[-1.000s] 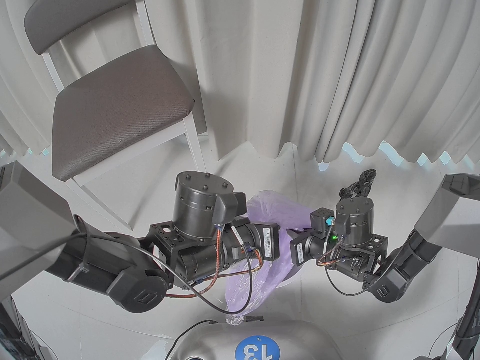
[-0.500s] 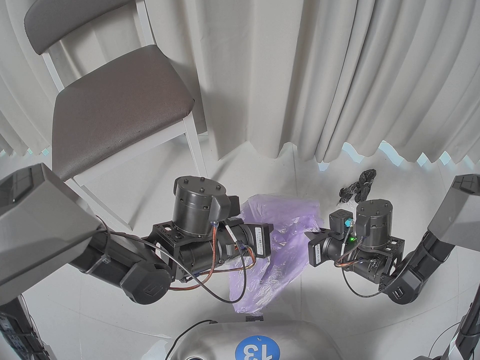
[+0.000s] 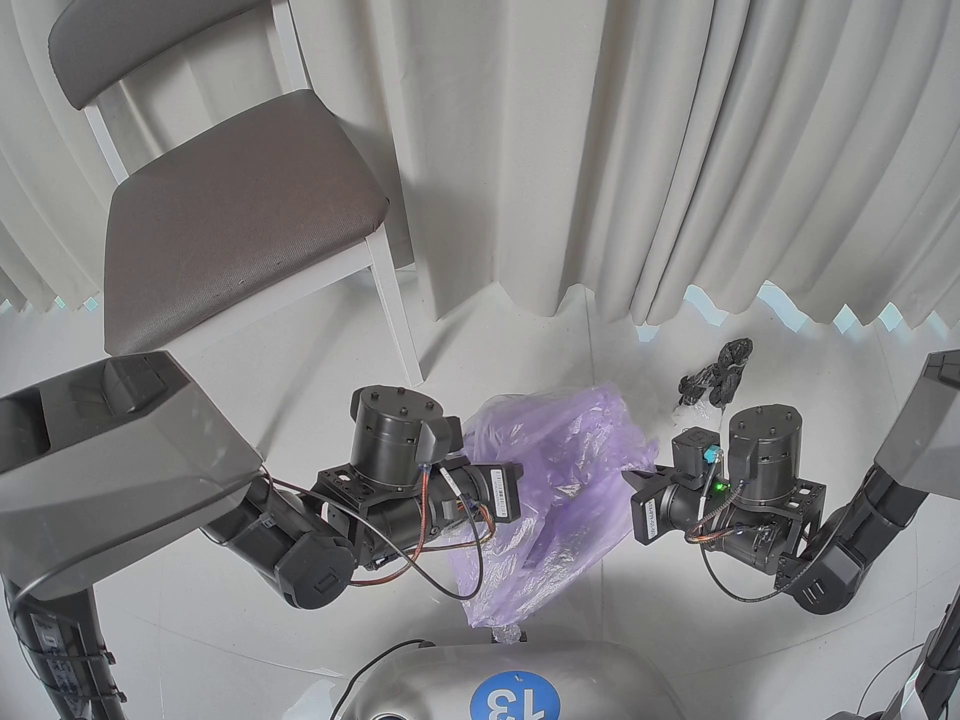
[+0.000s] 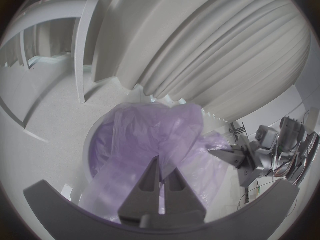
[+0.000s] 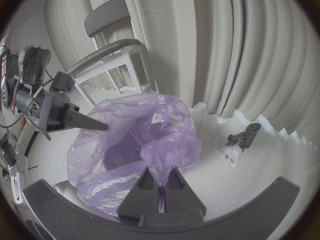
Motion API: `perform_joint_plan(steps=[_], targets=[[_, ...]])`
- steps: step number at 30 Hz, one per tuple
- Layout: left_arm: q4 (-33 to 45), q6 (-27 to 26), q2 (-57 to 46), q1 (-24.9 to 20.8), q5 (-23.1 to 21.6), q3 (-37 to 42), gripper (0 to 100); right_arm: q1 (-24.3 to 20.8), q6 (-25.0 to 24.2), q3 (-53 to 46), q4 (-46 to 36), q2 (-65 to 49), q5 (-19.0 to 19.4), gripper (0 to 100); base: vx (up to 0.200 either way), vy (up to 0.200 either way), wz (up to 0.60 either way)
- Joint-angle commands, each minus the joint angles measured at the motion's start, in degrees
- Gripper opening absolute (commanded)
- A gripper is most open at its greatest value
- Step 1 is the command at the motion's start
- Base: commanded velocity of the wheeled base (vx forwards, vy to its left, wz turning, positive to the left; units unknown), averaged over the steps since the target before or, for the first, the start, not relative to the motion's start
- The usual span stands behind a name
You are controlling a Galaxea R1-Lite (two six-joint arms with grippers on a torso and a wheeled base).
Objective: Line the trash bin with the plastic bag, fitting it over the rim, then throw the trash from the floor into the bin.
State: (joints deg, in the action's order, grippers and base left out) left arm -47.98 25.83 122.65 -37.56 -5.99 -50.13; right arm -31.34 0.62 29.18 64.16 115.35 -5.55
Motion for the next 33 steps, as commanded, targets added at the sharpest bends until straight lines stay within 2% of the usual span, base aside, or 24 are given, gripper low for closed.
perform_joint_plan(steps=[1,8,12,20,26,31,32,33], targets=[[-0.27,0.27,1.10,1.52,-0.17,1.26,0,0.49,0.70,-0.27,-0.79,-0.21,0.01,0,0.000,0.000,0.00],[-6.33,2.91,0.66,3.02,-0.61,3.63,0,3.83,3.42,5.36,-7.38,-2.85,1.24,0,0.000,0.000,0.00],[-6.42,3.17,1.10,2.58,-0.96,3.55,0,5.77,3.60,7.29,-12.13,-4.17,2.56,0,0.000,0.000,0.00],[-7.92,5.55,1.98,0.91,-0.78,4.34,0,13.24,4.30,8.35,-13.27,-3.46,7.13,0,0.000,0.000,0.00],[-10.90,5.81,3.39,1.61,-0.87,5.74,0,11.22,4.30,7.91,-13.80,-3.46,7.39,0,0.000,0.000,0.00],[-9.76,3.08,0.22,5.48,-1.84,9.17,0,4.01,3.95,6.32,-13.80,-3.37,6.25,0,0.000,0.000,0.00],[-9.59,2.91,0.05,5.65,-2.01,9.35,0,3.83,3.95,6.24,-13.80,-3.29,6.25,0,0.000,0.000,0.00],[-8.18,-0.70,-2.33,7.41,-3.86,11.54,0,1.46,3.86,5.80,-13.80,-2.76,5.20,0,0.000,0.000,0.00]])
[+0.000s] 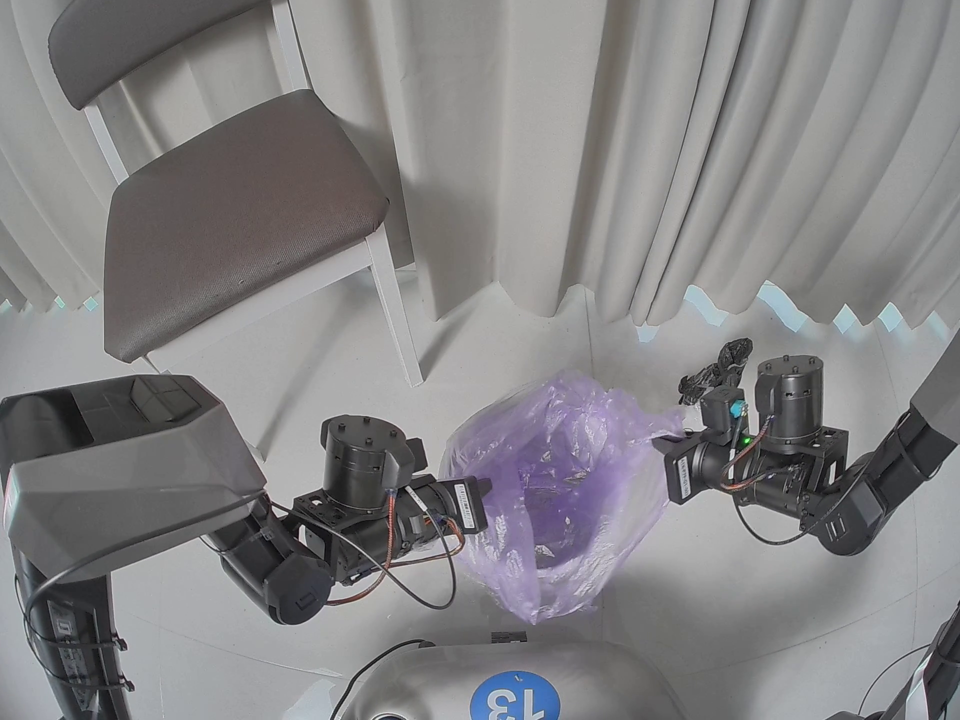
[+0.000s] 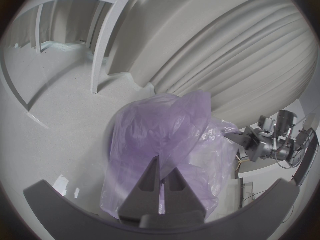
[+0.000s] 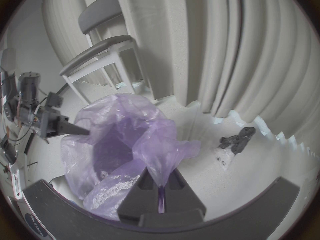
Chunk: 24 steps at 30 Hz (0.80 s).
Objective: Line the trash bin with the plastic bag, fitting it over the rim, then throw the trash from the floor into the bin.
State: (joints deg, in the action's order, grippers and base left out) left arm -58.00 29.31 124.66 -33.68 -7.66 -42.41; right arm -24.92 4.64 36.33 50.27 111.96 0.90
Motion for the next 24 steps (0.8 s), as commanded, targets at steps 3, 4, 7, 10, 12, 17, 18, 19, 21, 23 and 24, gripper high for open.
perform_joint_plan(steps=[3,4,7,10,12,17,18,19,21,23,24], targets=[[2.28,-6.81,-7.77,5.03,-5.00,5.85,0,-8.31,-0.34,-1.35,0.44,2.65,-3.36,0,0.000,0.000,0.00],[2.37,-6.81,-8.73,5.21,-5.62,5.94,0,-9.18,-0.34,-1.17,0.44,3.44,-3.89,0,0.000,0.000,0.00],[2.37,-6.89,-9.44,5.29,-5.70,5.41,0,-10.24,-0.25,-0.29,0.61,5.90,-4.15,0,0.000,0.000,0.00],[2.37,-6.98,-8.56,6.35,-5.70,4.79,0,-9.98,0.01,1.29,0.79,7.66,-4.24,0,0.000,0.000,0.00],[2.19,-7.07,-7.24,6.96,-5.62,4.44,0,-9.18,0.19,2.52,0.53,8.01,-4.24,0,0.000,0.000,0.00],[2.02,-7.16,-5.31,8.28,-5.53,3.21,0,-6.20,0.98,3.93,0.18,7.66,-4.24,0,0.000,0.000,0.00],[1.75,-7.16,-4.16,8.63,-5.44,2.68,0,-4.53,2.30,4.19,0.09,7.31,-4.15,0,0.000,0.000,0.00],[1.58,-7.16,-3.28,8.99,-5.35,2.16,0,-3.12,3.53,4.19,0.09,6.87,-4.15,0,0.000,0.000,0.00],[1.49,-7.16,-2.49,9.69,-5.18,1.45,0,-1.27,5.20,4.10,-0.09,5.82,-4.07,0,0.000,0.000,0.00],[1.31,-7.25,-1.70,10.48,-5.18,1.19,0,0.48,6.69,4.01,-0.26,5.46,-4.07,0,0.000,0.000,0.00],[1.05,-7.25,-1.44,10.74,-5.26,1.10,0,1.10,7.04,3.84,-0.26,5.11,-3.89,0,0.000,0.000,0.00]])
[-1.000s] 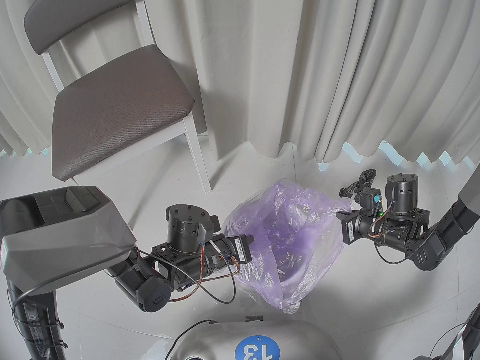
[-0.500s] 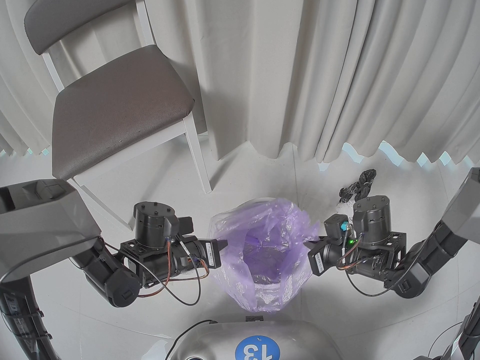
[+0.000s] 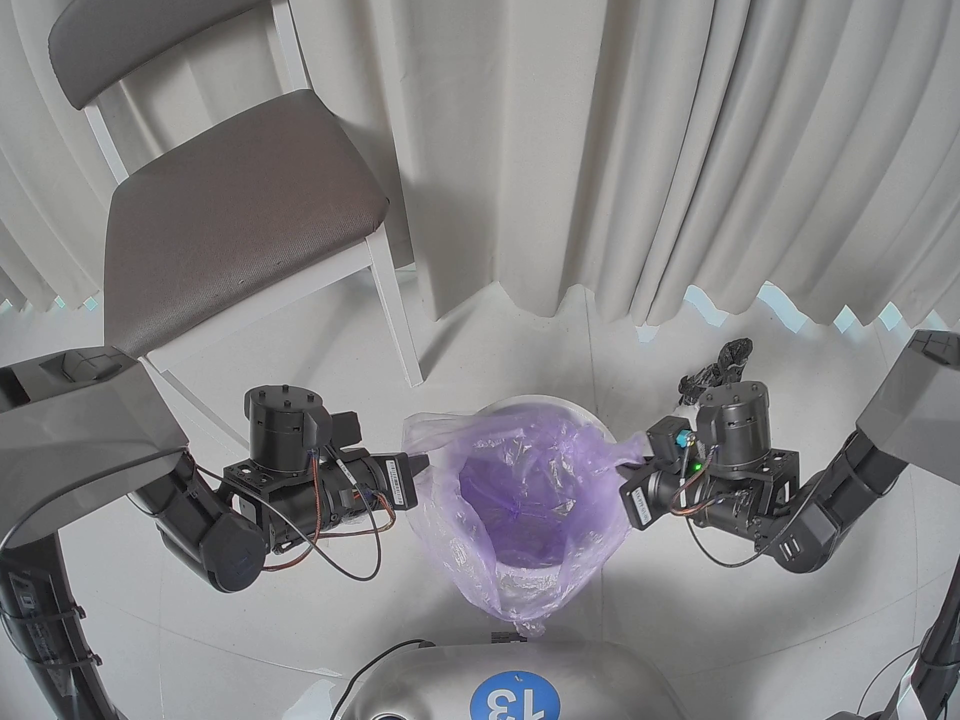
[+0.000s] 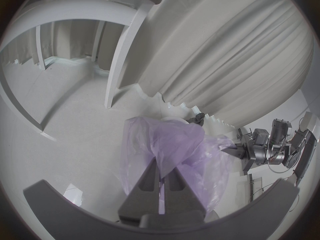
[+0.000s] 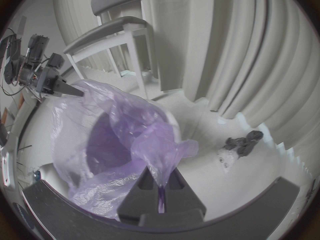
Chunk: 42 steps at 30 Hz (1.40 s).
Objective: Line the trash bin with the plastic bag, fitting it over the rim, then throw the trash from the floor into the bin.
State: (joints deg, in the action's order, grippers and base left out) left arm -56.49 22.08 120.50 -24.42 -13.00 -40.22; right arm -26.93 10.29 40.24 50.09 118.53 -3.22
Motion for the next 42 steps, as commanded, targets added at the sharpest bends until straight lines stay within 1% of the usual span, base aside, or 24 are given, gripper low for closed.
perform_joint_plan(steps=[1,9,10,16,19,26,30,32,35,37,38,39,40,42], targets=[[-0.90,-0.02,2.81,1.74,-0.10,-0.92,0,3.73,1.66,-0.08,-0.08,-1.90,0.41,0,0.000,0.000,0.00],[-5.47,-0.19,4.21,1.48,-0.36,0.84,0,8.03,3.16,0.80,-0.08,-2.25,1.20,0,0.000,0.000,0.00],[-5.47,-0.28,4.21,1.48,-0.36,0.93,0,8.03,3.16,0.72,-0.08,-2.25,1.20,0,0.000,0.000,0.00],[-4.86,-6.26,4.21,2.01,-0.54,3.21,0,7.77,3.42,-4.47,0.36,-2.43,1.28,0,0.000,0.000,0.00],[-4.77,-7.93,3.77,2.09,-0.54,4.01,0,7.68,3.69,-6.93,0.53,-3.04,1.28,0,0.000,0.000,0.00],[-4.33,-8.10,3.42,2.09,-0.54,4.09,0,7.59,4.30,-11.94,0.62,-3.92,1.37,0,0.000,0.000,0.00],[-4.68,-8.01,4.39,1.92,-0.54,3.83,0,6.36,3.86,-13.17,1.24,-2.69,1.20,0,0.000,0.000,0.00],[-5.12,-8.01,5.27,1.74,-0.45,3.65,0,5.04,3.51,-13.00,2.73,-0.40,0.67,0,0.000,0.000,0.00],[-5.82,-8.01,6.94,1.13,0.08,3.57,0,3.73,3.25,-13.00,8.36,3.81,0.67,0,0.000,0.000,0.00],[-8.20,-8.10,9.13,-0.46,0.69,3.30,0,2.93,2.81,-13.00,13.98,8.21,0.49,0,0.000,0.000,0.00],[-8.20,-8.10,9.13,-0.46,0.69,3.30,0,2.93,2.81,-13.00,13.98,8.21,0.49,0,0.000,0.000,0.00],[-12.06,-8.28,10.89,-1.07,2.10,4.01,0,2.76,2.89,-13.08,18.64,11.46,0.49,0,0.000,0.000,0.00],[-14.88,-8.81,12.12,-1.07,2.89,4.27,0,2.67,3.07,-13.08,21.19,13.31,0.49,0,0.000,0.000,0.00],[-18.22,-10.12,14.14,-0.89,3.50,4.62,0,2.76,3.07,-13.08,22.07,14.19,0.49,0,0.000,0.000,0.00]])
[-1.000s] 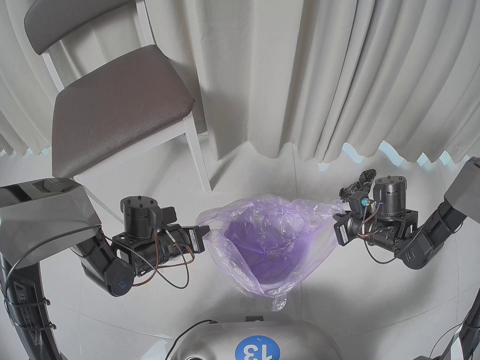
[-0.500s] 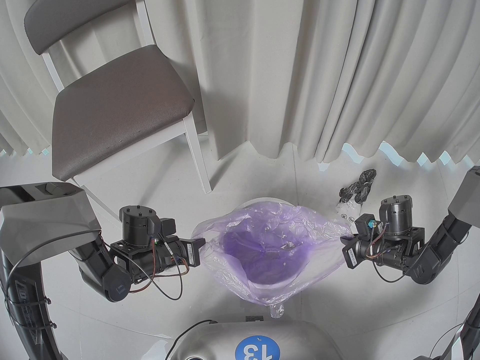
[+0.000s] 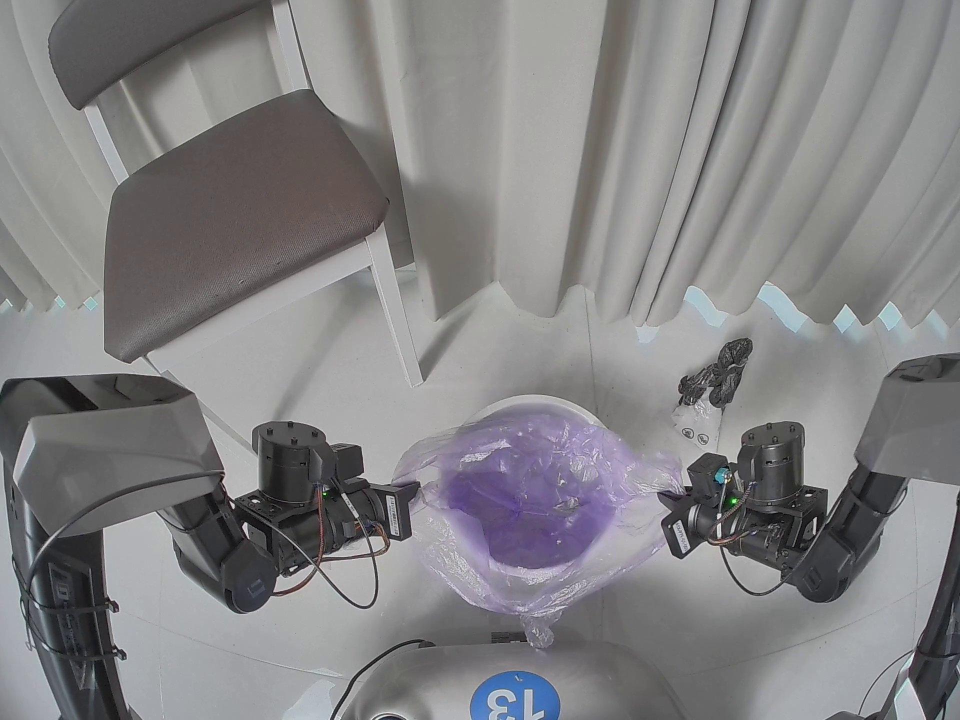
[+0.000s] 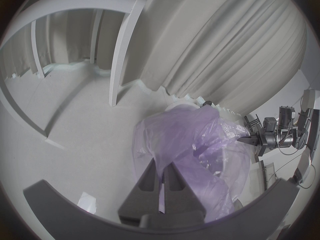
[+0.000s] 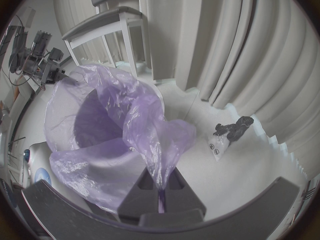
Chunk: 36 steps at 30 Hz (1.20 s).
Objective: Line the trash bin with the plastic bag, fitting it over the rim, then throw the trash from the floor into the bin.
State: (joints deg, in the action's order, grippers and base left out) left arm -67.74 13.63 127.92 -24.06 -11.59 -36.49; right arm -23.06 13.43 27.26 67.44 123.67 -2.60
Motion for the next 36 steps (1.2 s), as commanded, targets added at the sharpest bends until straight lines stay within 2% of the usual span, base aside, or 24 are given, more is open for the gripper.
perform_joint_plan(steps=[1,6,8,17,21,25,31,32,36], targets=[[-8.19,-2.47,7.44,-0.98,2.19,0.98,0,-0.84,0.10,-0.10,5.95,10.71,-0.13,0,0.000,0.000,0.00],[-12.68,-3.61,9.55,-0.02,2.19,1.07,0,-0.05,0.28,0.16,6.04,11.68,0.05,0,0.000,0.000,0.00],[-16.28,-3.70,9.81,1.83,1.84,1.24,0,0.74,0.36,0.25,6.04,11.41,0.58,0,0.000,0.000,0.00],[-17.77,-3.26,11.48,4.64,1.22,-0.95,0,1.88,1.24,3.68,5.86,11.59,0.84,0,0.000,0.000,0.00],[-18.57,-2.99,12.18,3.85,1.22,-0.87,0,1.44,1.77,3.24,6.04,12.03,1.10,0,0.000,0.000,0.00],[-22.26,-2.99,13.76,2.09,1.31,-0.34,0,1.09,4.32,2.62,9.11,13.00,1.89,0,0.000,0.000,0.00],[-22.26,-2.99,13.94,2.36,1.31,-0.78,0,1.27,6.43,1.04,10.70,12.38,1.98,0,0.000,0.000,0.00],[-22.26,-2.99,13.94,2.36,1.31,-0.87,0,1.36,7.48,0.08,10.70,12.29,1.98,100,0.000,0.000,0.00],[-22.26,-3.08,13.94,2.00,1.49,-0.69,0,1.71,8.27,-1.59,11.58,10.45,2.07,100,0.000,0.000,0.00]])
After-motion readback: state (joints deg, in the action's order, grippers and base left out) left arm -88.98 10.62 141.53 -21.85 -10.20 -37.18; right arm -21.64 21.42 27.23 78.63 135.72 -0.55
